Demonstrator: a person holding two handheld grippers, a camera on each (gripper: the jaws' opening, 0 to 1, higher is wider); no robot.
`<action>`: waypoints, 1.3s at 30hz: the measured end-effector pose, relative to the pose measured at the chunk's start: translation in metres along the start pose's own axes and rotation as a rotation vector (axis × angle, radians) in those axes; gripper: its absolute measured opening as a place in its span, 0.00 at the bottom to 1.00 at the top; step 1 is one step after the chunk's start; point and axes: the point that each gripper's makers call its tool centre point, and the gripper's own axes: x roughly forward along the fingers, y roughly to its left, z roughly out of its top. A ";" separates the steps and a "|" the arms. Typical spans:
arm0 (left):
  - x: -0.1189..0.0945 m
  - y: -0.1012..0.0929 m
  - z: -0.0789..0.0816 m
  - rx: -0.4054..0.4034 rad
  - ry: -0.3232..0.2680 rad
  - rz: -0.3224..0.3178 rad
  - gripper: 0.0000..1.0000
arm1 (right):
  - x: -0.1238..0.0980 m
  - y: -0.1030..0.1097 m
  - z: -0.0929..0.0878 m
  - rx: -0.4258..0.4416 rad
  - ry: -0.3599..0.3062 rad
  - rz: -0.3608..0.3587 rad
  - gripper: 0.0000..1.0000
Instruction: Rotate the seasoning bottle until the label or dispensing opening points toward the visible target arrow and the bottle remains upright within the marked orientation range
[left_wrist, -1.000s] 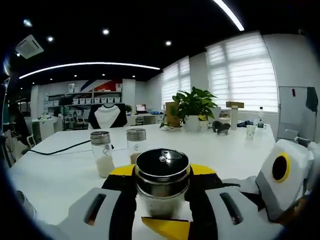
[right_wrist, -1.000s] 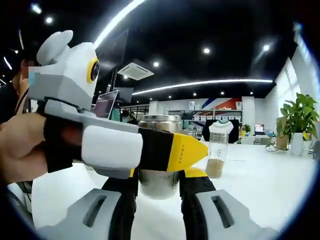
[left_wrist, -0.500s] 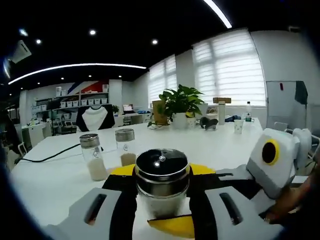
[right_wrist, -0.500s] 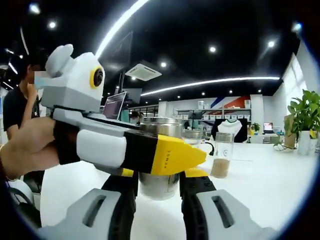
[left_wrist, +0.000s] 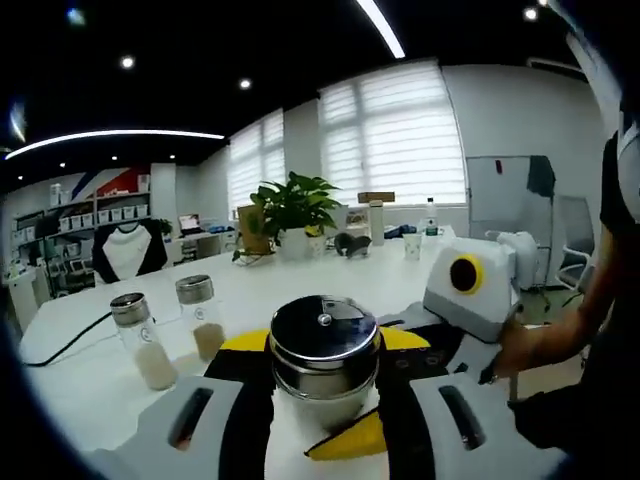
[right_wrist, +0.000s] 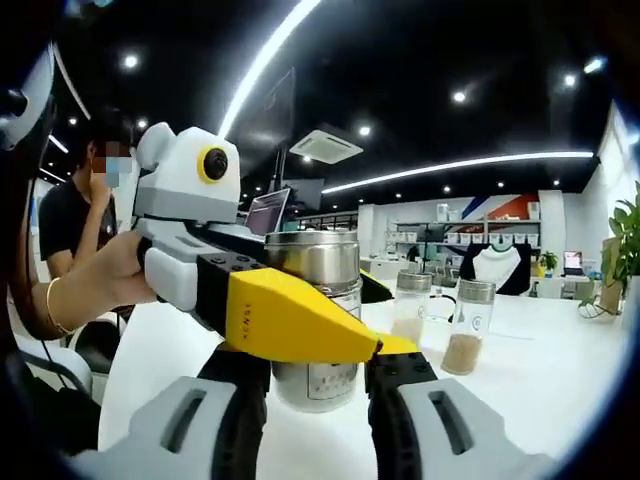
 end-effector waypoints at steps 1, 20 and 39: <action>0.000 -0.002 0.001 0.007 0.004 -0.016 0.40 | 0.000 0.001 0.001 -0.012 -0.002 0.007 0.35; 0.007 0.003 -0.005 -0.001 -0.013 0.045 0.40 | -0.003 -0.010 -0.006 0.045 -0.023 -0.125 0.32; 0.008 0.013 -0.005 -0.136 -0.068 0.291 0.38 | -0.005 -0.026 -0.008 0.056 -0.042 -0.285 0.32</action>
